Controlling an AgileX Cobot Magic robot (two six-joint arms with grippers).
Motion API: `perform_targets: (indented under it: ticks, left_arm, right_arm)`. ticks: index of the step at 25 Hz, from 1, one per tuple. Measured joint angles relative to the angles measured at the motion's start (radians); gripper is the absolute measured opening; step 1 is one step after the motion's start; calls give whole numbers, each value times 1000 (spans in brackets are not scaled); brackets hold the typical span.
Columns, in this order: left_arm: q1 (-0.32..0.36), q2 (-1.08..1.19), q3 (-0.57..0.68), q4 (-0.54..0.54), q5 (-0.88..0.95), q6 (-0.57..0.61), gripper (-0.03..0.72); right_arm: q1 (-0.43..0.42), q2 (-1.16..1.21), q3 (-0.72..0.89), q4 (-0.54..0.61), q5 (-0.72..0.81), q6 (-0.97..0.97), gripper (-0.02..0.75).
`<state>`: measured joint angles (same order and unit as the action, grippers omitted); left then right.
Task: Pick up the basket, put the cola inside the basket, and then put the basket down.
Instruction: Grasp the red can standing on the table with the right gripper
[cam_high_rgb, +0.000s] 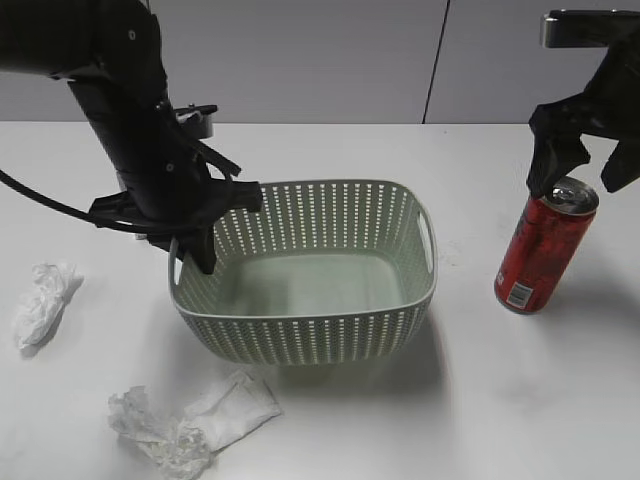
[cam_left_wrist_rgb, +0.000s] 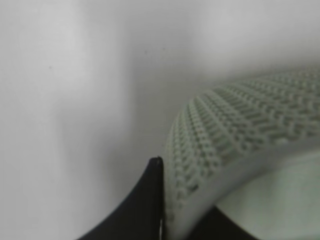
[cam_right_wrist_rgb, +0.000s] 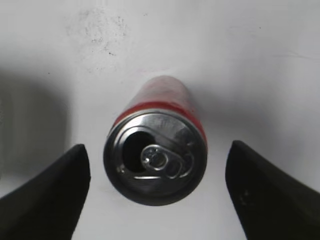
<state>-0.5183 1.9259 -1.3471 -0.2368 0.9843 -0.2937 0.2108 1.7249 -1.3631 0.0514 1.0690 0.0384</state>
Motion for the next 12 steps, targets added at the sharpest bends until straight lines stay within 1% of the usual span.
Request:
perform_targets:
  ticks: [4,7,12]
  left_arm:
    - [0,0,0,0,-9,0,-4]
    - [0,0,0,0,-12,0,-4]
    - [0,0,0,0,-12,0,-4]
  right_arm:
    - [-15,3,0,0,-6,0,640]
    - [-16,8,-1,30,-23,-6,640]
    - [-16,55,-2,36,-32,-9,640]
